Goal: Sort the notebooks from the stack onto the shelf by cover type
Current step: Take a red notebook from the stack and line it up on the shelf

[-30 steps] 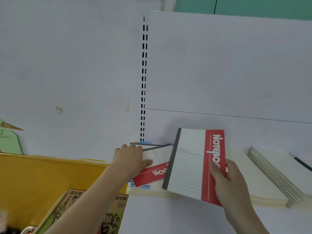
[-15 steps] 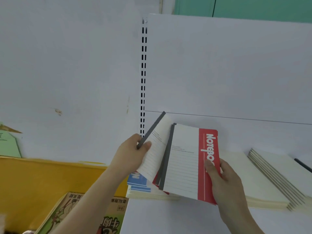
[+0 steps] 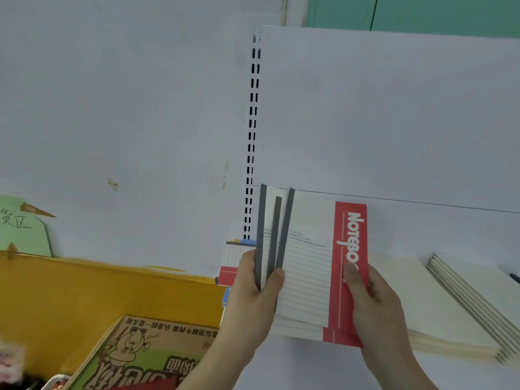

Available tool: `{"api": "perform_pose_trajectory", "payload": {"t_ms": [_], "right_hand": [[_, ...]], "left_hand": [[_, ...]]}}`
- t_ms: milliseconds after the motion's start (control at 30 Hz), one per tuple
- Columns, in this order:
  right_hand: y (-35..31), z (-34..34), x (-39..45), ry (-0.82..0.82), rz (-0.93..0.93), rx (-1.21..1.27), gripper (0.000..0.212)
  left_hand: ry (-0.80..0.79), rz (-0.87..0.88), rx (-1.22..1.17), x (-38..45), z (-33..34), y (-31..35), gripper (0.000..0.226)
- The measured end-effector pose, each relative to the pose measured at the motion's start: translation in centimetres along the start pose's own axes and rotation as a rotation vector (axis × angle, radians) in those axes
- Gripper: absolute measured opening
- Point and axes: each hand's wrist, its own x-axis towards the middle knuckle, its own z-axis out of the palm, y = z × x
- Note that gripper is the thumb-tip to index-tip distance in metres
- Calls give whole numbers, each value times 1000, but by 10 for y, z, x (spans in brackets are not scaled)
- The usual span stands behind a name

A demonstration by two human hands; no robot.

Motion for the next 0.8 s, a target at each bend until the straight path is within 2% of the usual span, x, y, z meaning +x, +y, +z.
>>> {"api": "perform_pose_trajectory", "payload": {"t_ms": [133, 267, 400, 500, 600, 667, 800], "right_hand": [[-1, 2, -1, -66, -61, -59, 19], [-1, 5, 1, -156, -21, -48, 28], [-5, -2, 6, -176, 8, 1, 22], [-7, -9, 12, -107, -9, -60, 11], [-5, -11, 15, -58, 0, -109, 8], [-2, -11, 14, -52, 15, -105, 12], [4, -13, 11, -57, 30, -99, 14]], "left_hand": [[-74, 56, 9, -3, 2, 1, 16], [-114, 130, -5, 2, 0, 4, 22], [-217, 96, 44, 6, -3, 10, 24], [-209, 96, 322, 27, -12, 16, 44], [-131, 184, 844, 71, -26, 7, 35], [-205, 174, 1131, 96, -30, -2, 34], [-447, 77, 1370, 127, -34, -25, 75]]}}
